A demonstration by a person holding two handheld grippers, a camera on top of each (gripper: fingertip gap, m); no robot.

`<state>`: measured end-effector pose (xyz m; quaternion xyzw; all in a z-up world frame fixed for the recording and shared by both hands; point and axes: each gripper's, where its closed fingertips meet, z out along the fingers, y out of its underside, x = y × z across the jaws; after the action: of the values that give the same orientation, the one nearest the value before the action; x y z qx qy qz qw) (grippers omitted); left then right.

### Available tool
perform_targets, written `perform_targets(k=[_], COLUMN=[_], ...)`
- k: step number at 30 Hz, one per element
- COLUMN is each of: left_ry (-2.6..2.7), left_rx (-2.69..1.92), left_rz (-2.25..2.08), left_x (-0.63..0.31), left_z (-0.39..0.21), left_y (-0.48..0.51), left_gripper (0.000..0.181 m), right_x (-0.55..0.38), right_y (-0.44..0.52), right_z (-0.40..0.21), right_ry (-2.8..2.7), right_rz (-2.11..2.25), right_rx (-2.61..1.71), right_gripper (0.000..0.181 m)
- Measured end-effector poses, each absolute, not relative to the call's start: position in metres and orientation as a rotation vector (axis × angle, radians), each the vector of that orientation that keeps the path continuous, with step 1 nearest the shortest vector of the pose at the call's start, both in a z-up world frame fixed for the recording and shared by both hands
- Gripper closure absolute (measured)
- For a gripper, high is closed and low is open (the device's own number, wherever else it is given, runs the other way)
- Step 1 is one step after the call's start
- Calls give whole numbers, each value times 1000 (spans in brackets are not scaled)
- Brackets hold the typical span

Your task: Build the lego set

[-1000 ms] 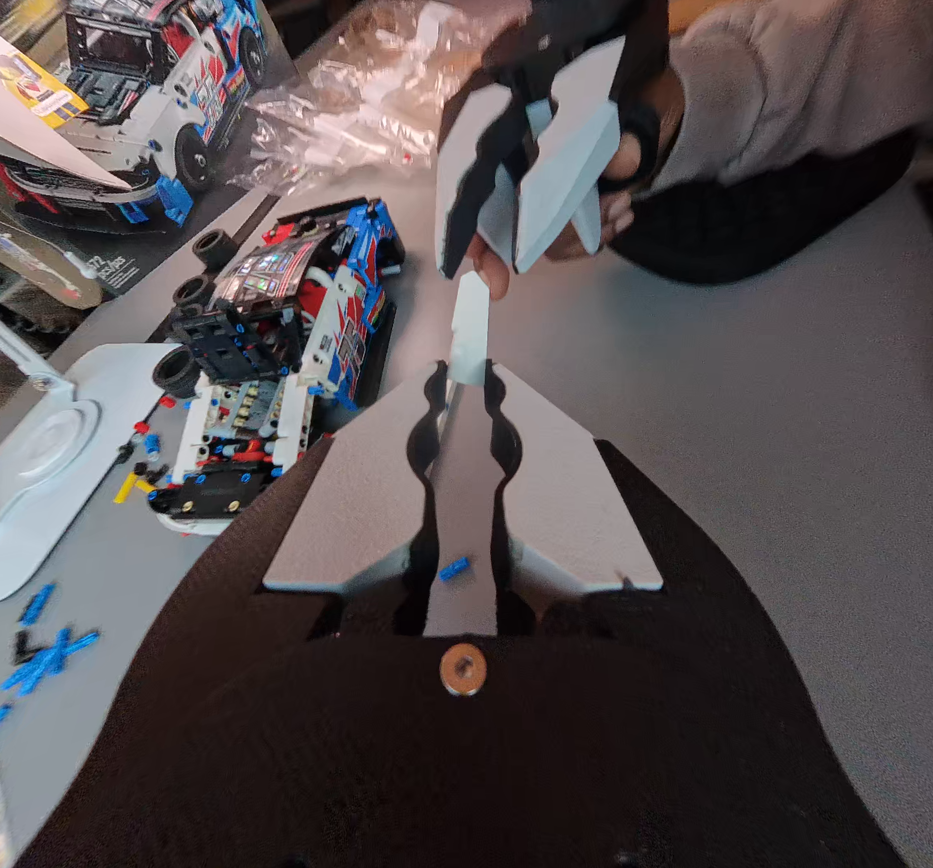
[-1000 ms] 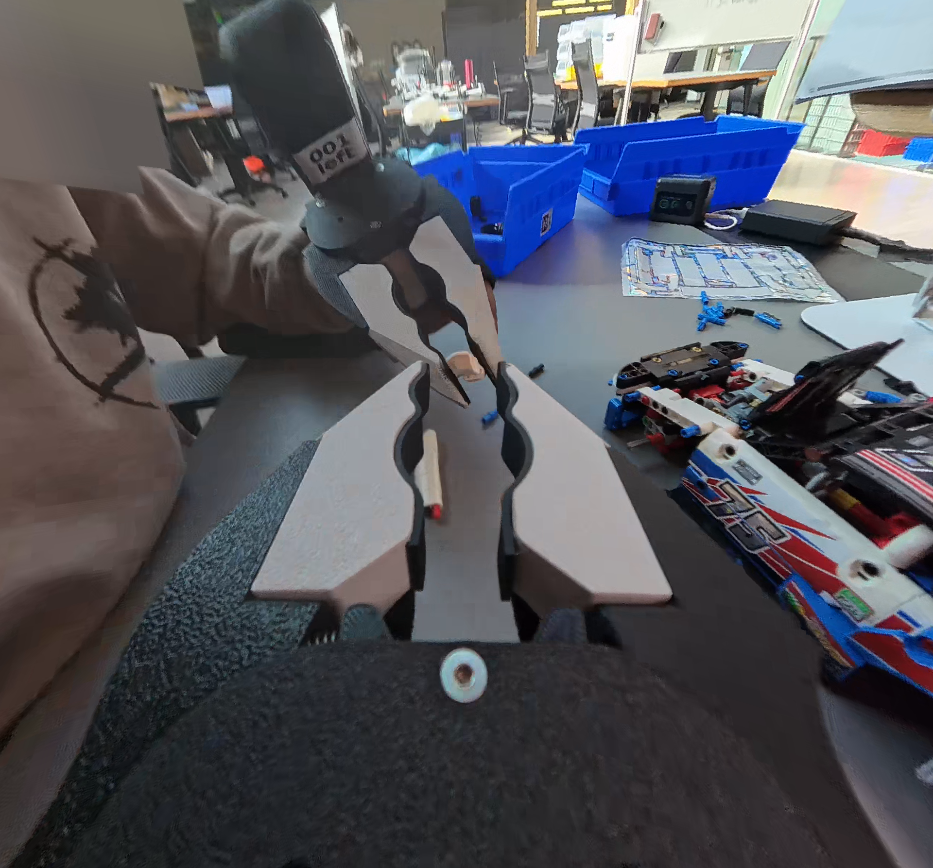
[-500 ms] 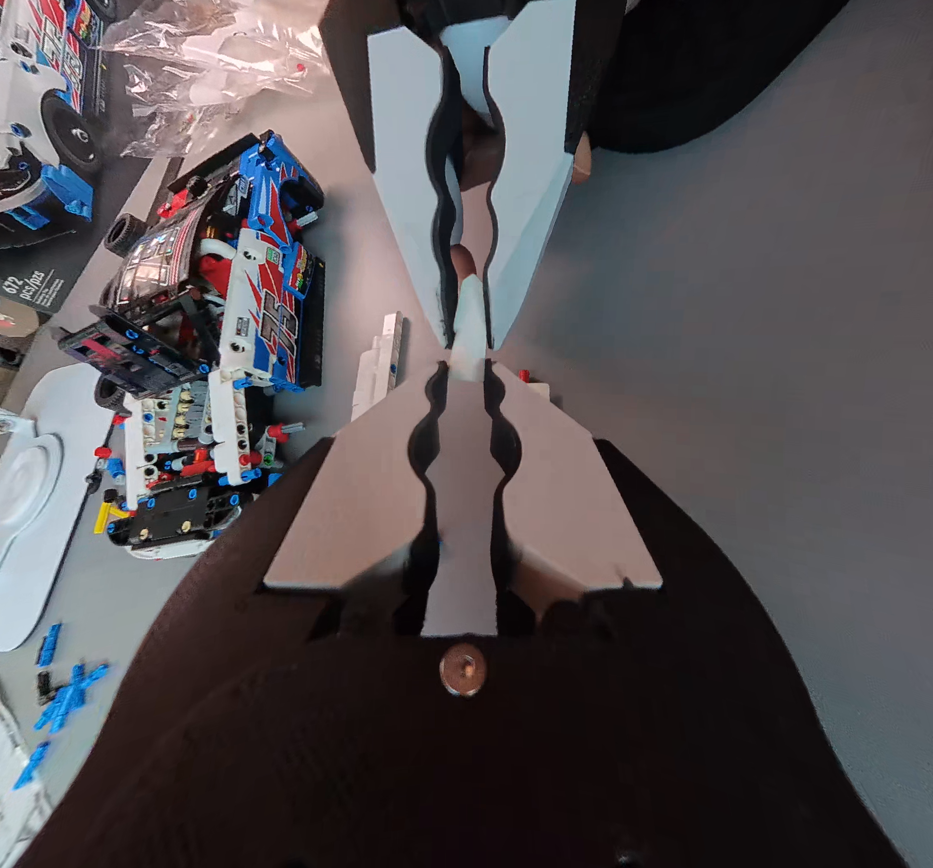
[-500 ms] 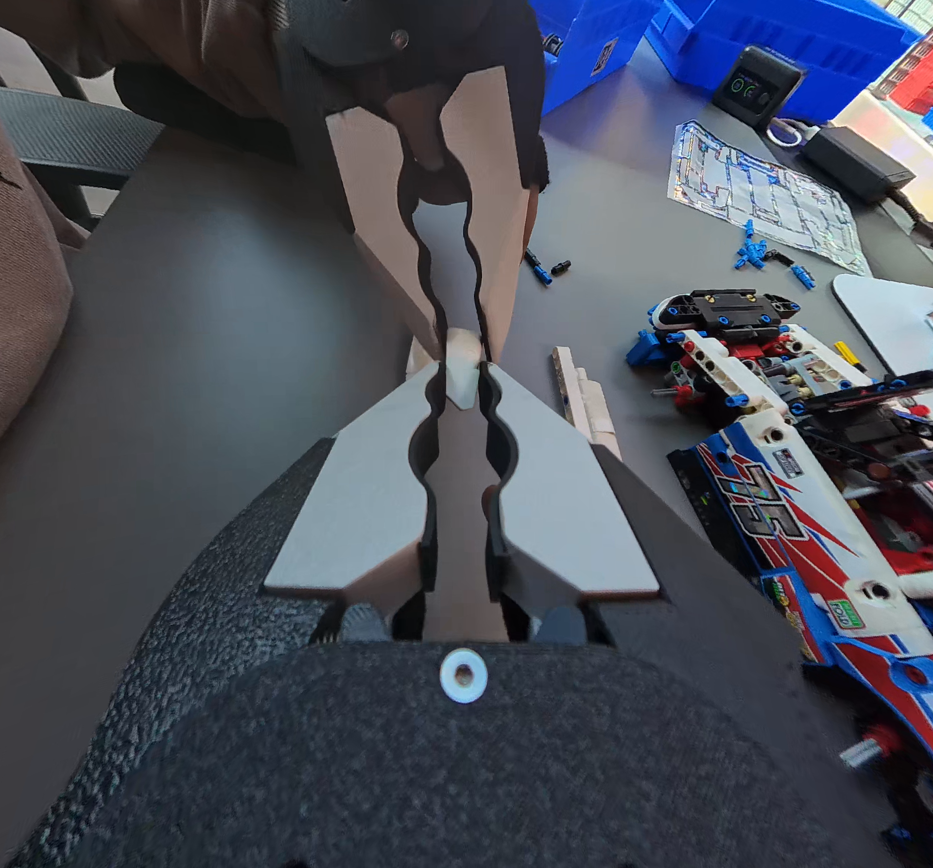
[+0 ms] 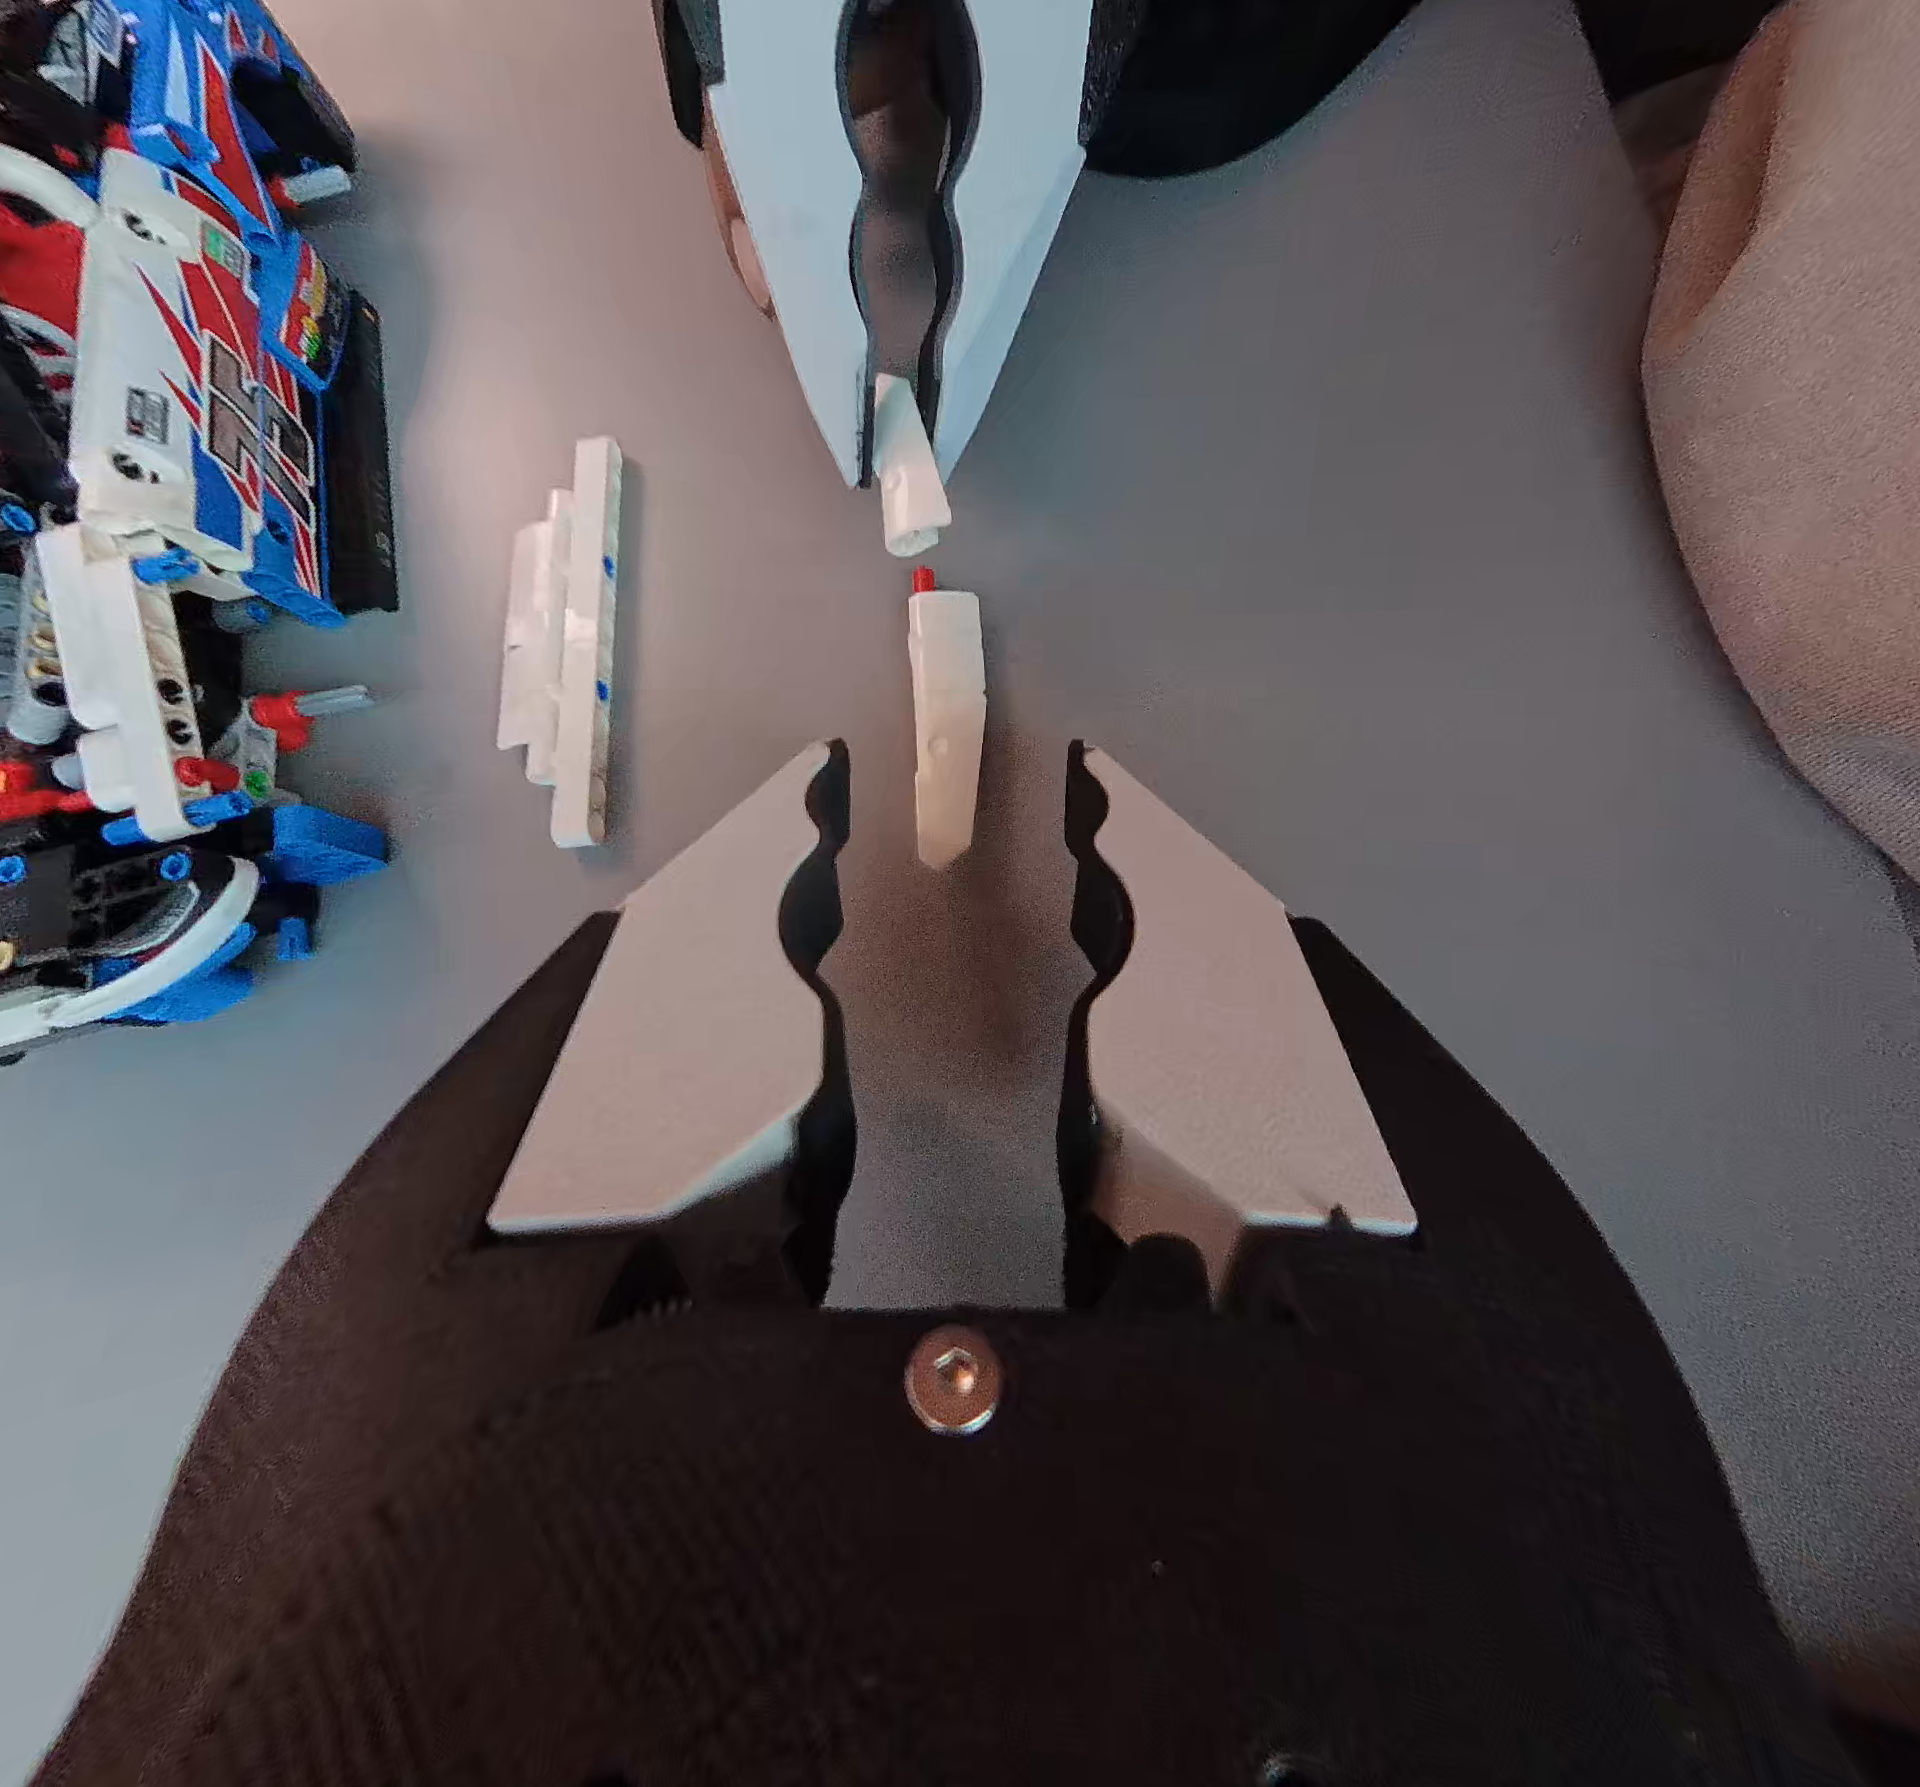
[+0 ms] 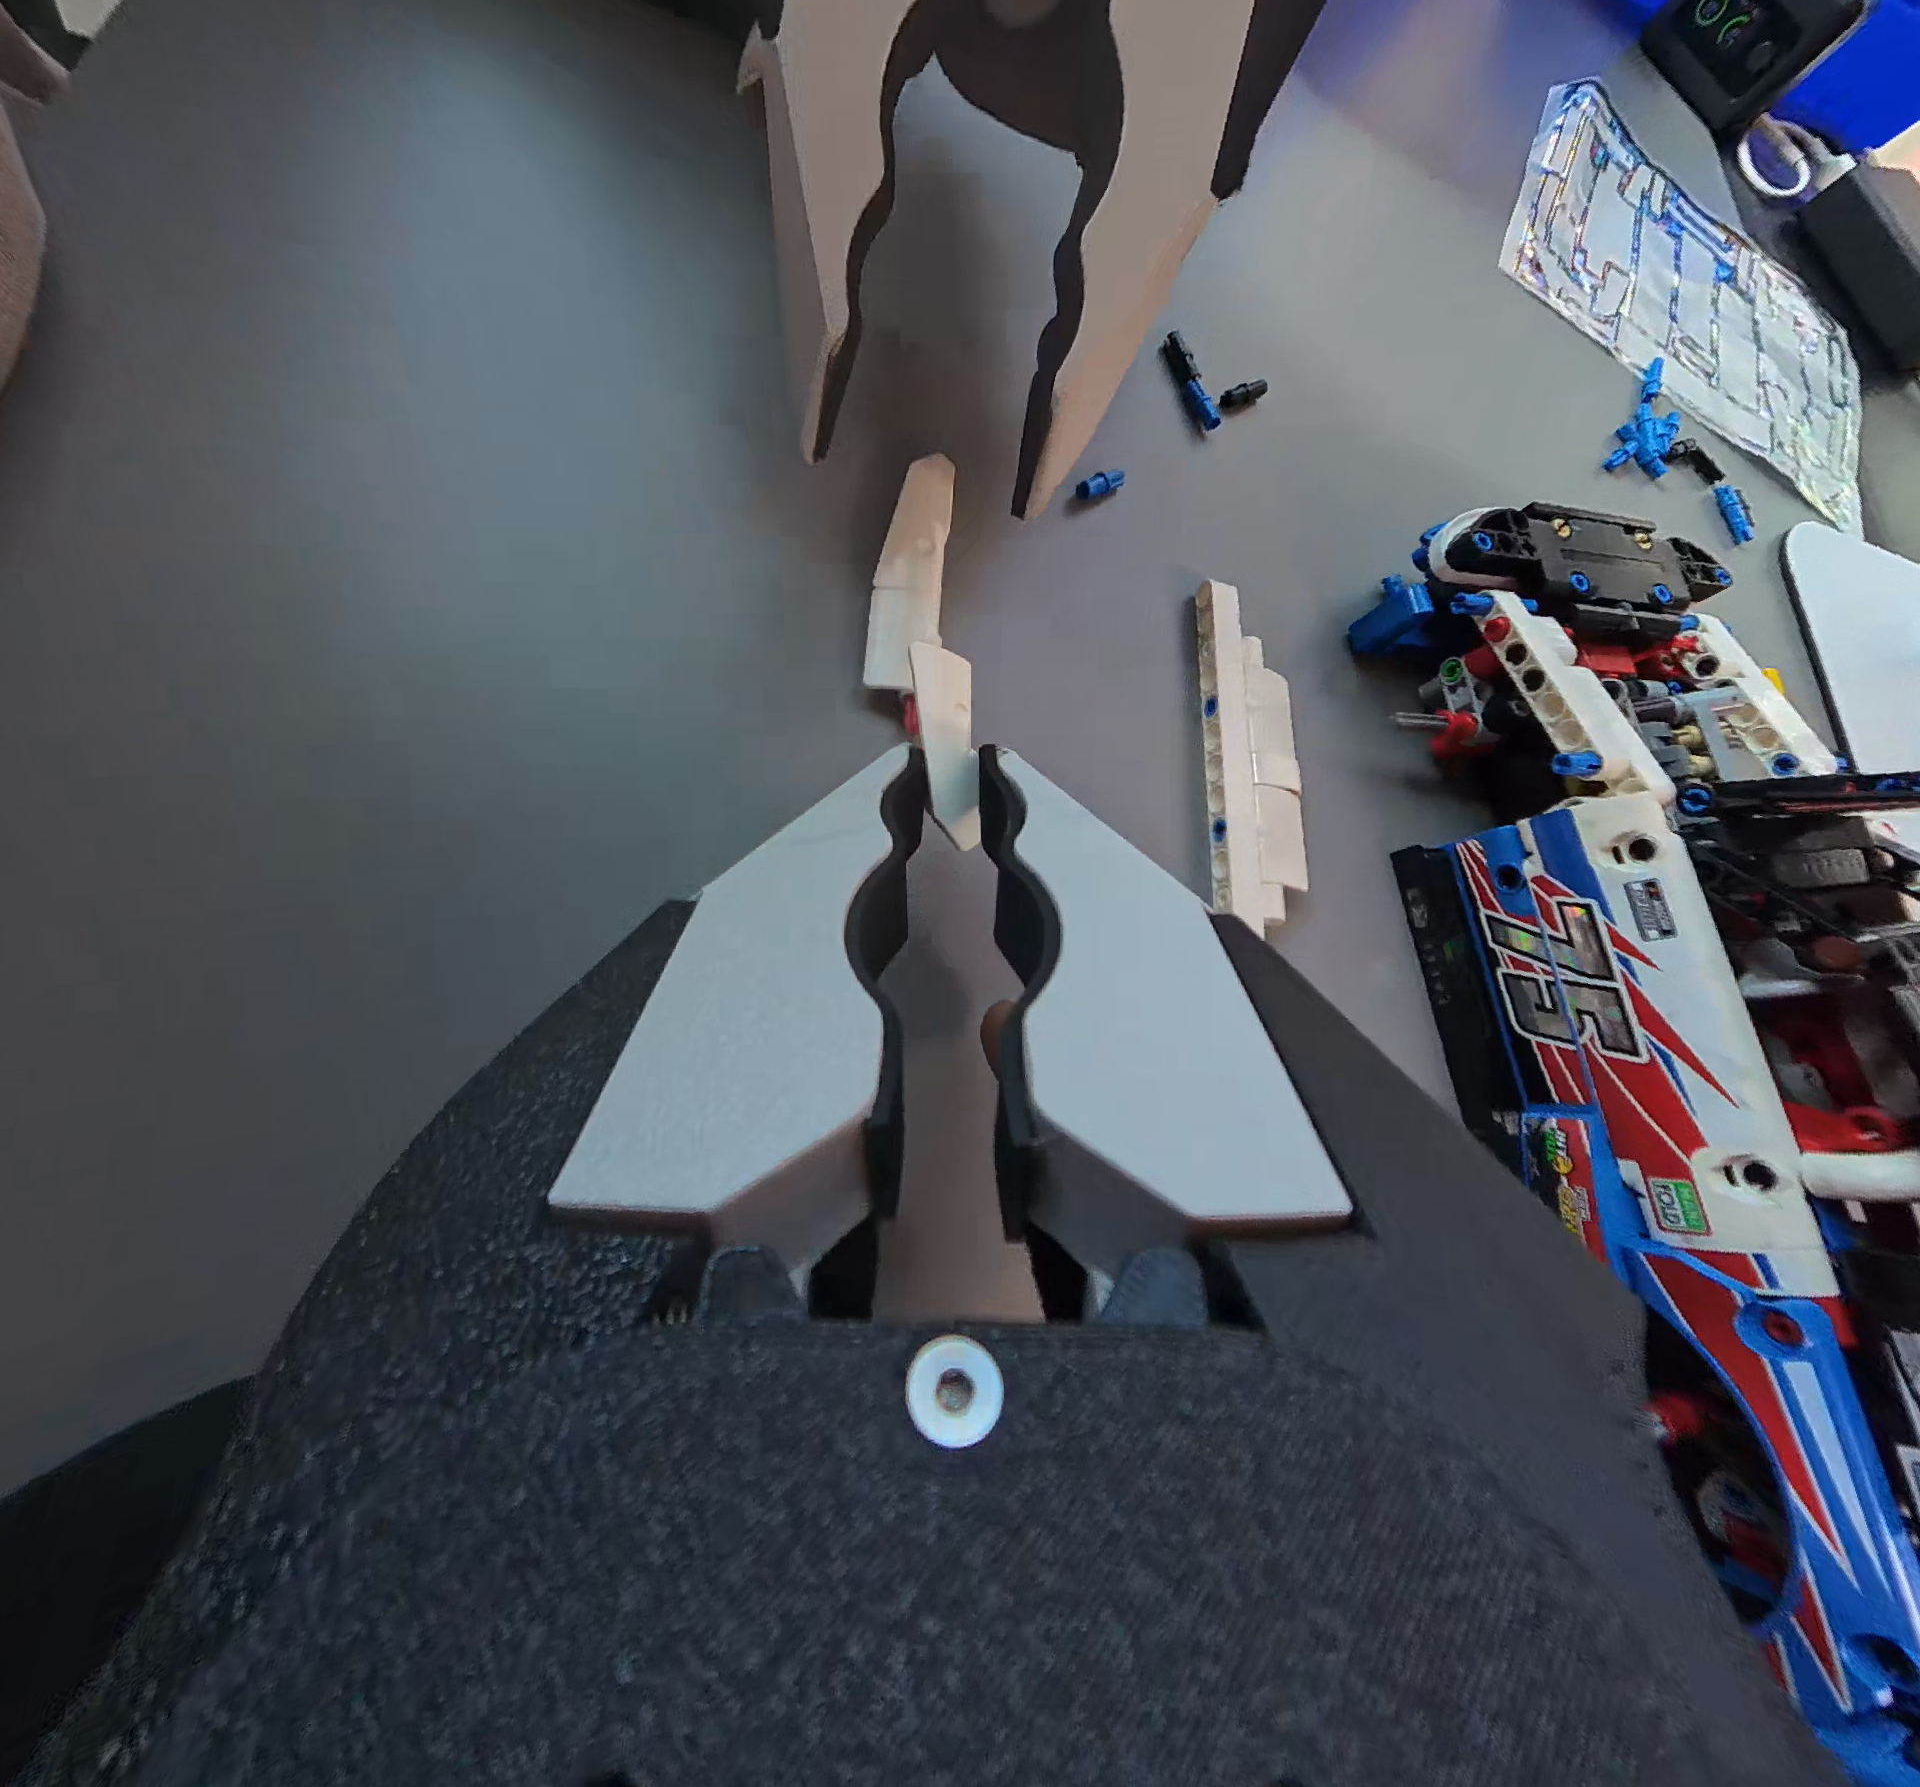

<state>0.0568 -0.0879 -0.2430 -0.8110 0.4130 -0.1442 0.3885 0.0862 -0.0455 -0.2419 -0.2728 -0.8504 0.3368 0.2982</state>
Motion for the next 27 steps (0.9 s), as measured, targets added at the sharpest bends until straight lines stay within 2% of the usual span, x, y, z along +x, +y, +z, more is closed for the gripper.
perform_targets(k=[6, 14, 19, 27], left_ry=[1026, 975, 950, 932], left_rx=[-2106, -2162, -2186, -2176], left_rz=[-318, -360, -372, -355], left_x=[60, 64, 64, 61], left_z=[-256, -258, -258, -258], left_y=[-79, -78, -77, -74], left_gripper=[150, 154, 155, 160], right_x=[96, 99, 94, 103], right_y=[-38, -40, -37, -60], right_z=[-256, -254, -243, -252], right_ry=[-2361, -2385, -2327, -2392], right_rz=[747, 823, 862, 728], right_rx=[-714, -818, -844, -586], right_gripper=[173, 168, 175, 180])
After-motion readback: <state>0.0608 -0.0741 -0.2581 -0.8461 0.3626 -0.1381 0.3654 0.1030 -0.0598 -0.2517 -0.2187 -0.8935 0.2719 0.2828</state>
